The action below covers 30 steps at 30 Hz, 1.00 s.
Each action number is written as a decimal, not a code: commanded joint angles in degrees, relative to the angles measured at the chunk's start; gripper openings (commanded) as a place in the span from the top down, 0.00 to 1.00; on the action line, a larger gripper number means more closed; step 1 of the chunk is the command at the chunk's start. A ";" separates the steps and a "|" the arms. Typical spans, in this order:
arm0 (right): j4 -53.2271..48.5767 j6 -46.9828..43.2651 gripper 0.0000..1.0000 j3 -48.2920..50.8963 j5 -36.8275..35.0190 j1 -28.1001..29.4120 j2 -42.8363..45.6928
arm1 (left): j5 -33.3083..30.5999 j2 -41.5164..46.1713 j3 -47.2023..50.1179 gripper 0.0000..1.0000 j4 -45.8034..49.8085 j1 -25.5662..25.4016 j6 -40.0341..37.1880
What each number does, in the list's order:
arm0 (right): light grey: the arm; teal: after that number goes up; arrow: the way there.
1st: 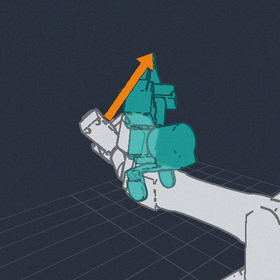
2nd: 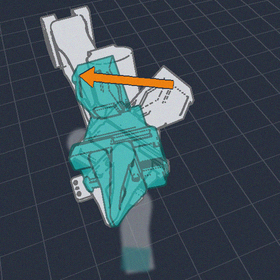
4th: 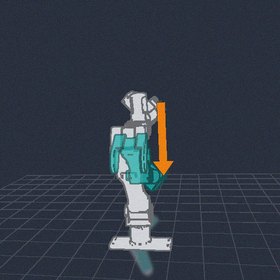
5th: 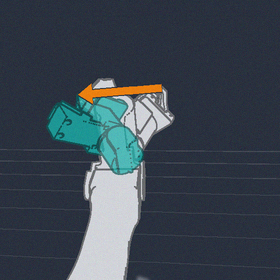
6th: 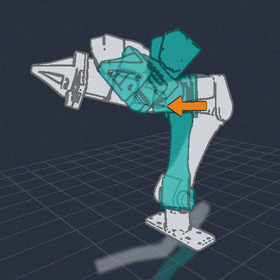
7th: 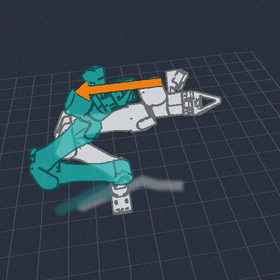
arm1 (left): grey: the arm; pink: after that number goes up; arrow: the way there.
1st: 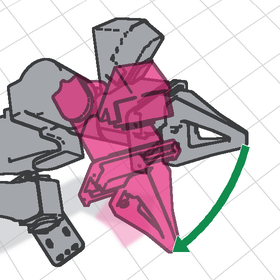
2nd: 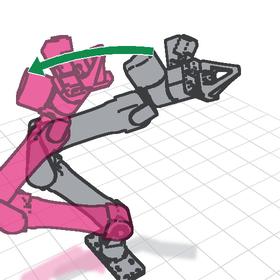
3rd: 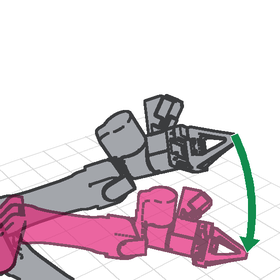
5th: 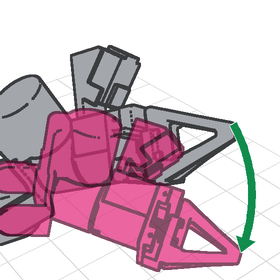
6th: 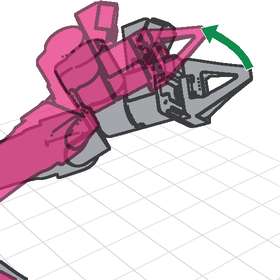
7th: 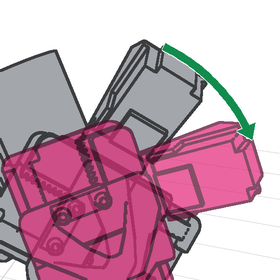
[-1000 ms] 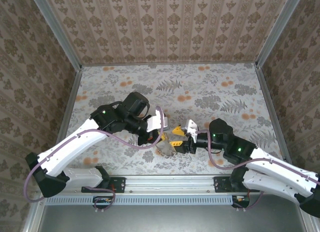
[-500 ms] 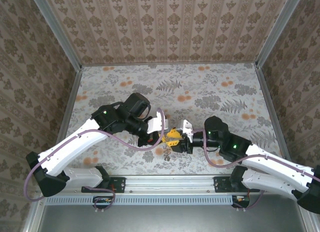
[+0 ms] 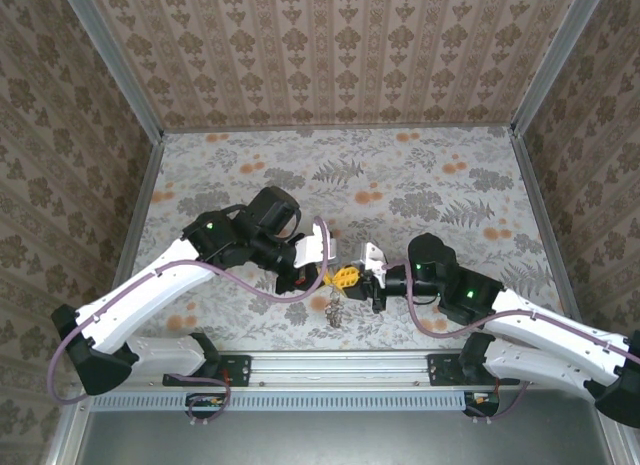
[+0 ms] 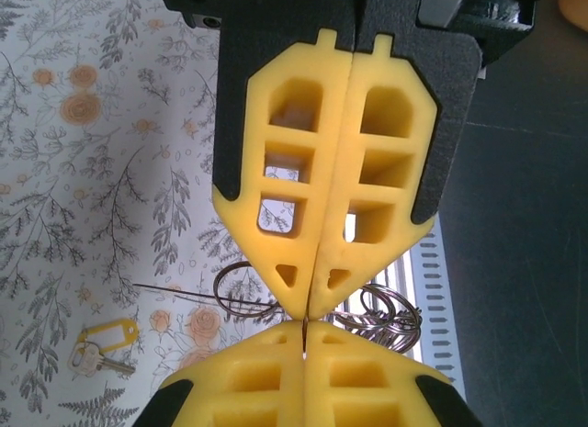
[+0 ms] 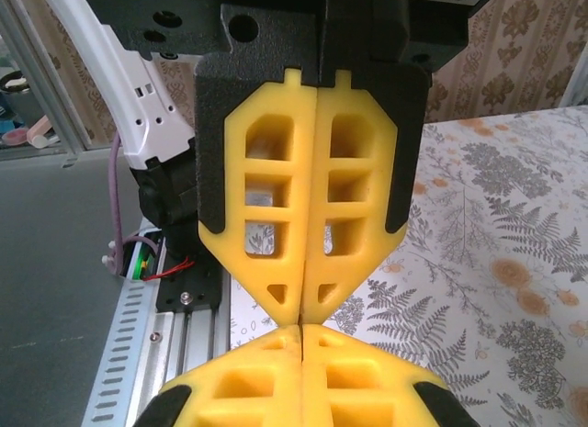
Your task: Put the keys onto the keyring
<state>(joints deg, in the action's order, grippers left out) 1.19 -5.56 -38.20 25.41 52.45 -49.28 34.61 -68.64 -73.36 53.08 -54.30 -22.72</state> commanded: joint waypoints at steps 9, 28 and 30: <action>16.50 8.36 1.00 3.47 -0.60 0.08 3.66 | 4.72 12.24 14.59 0.66 -23.54 0.22 10.83; 19.80 10.84 1.00 3.47 2.81 0.07 2.34 | 6.63 13.69 15.64 0.91 -27.82 2.44 11.45; 19.80 10.75 1.00 3.55 2.39 0.13 2.78 | 6.43 14.09 15.68 0.84 -26.84 2.56 11.36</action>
<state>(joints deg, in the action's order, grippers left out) 17.45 4.73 -34.63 26.04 52.34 -46.98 40.12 -54.39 -57.60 27.00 -52.01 -11.66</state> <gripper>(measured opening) 0.062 0.147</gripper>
